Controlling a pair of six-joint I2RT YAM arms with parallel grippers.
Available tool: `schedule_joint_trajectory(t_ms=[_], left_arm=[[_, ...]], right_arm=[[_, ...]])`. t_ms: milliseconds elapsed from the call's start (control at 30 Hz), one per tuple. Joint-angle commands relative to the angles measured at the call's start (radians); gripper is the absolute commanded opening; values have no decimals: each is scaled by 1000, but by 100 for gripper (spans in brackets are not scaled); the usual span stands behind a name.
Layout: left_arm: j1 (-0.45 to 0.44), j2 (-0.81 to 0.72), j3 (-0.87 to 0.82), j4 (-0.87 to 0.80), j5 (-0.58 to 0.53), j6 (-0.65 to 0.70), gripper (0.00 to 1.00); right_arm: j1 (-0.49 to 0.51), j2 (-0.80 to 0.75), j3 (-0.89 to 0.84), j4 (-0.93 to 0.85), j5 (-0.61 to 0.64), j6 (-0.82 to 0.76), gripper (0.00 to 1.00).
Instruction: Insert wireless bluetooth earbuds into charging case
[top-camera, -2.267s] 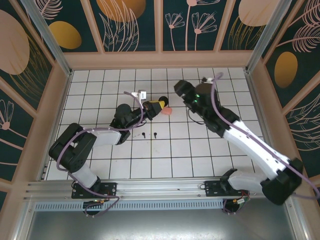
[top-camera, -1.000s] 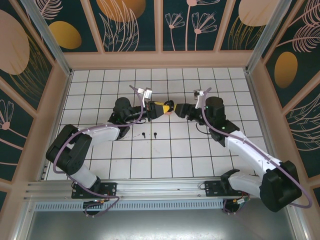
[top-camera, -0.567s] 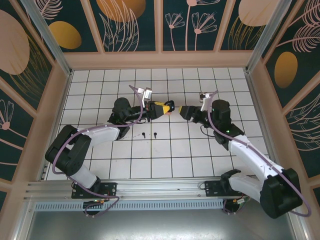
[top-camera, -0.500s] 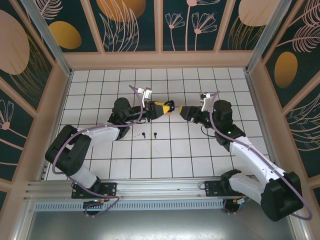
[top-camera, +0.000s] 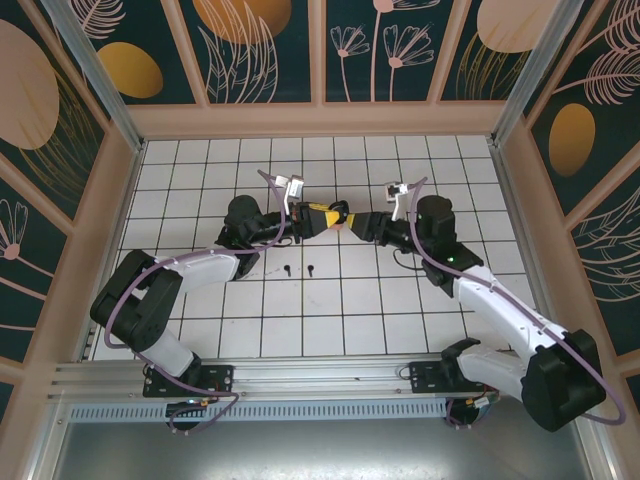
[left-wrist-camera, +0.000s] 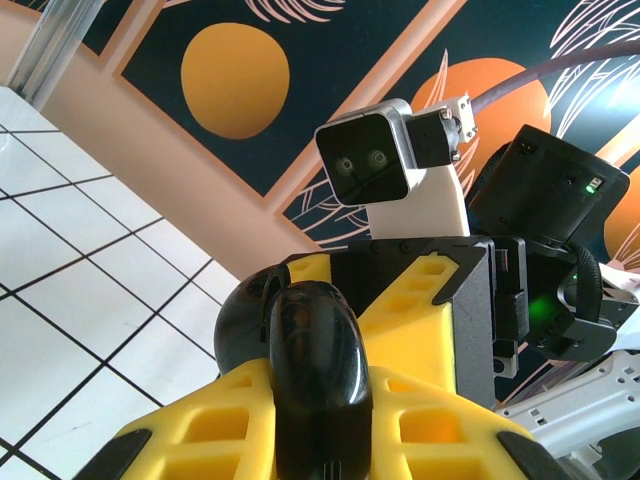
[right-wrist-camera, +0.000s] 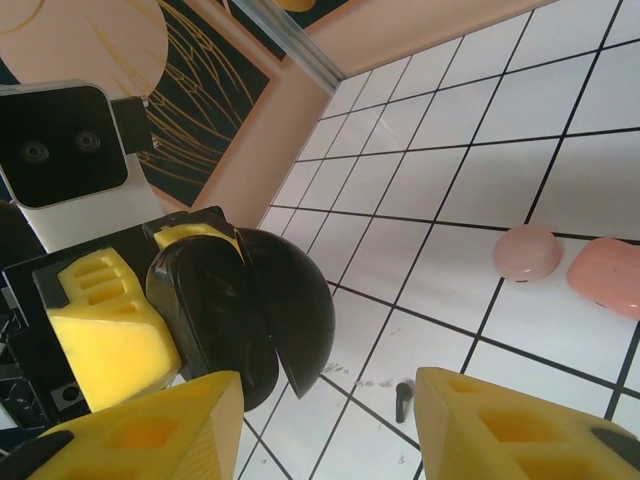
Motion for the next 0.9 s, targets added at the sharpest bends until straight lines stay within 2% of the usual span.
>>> schedule_joint_trajectory(t_ms=[0, 300, 633, 867], left_arm=[[-4, -10, 10, 58, 18, -10, 0], [-4, -12, 2, 69, 23, -18, 0], [-4, -4, -1, 86, 24, -24, 0], [-4, -2, 5, 101, 28, -34, 0]], right_arm=[[10, 24, 44, 40, 19, 5, 47], [12, 82, 78, 48, 48, 11, 40], [23, 124, 117, 51, -51, -3, 40], [28, 142, 115, 40, -57, -12, 29]])
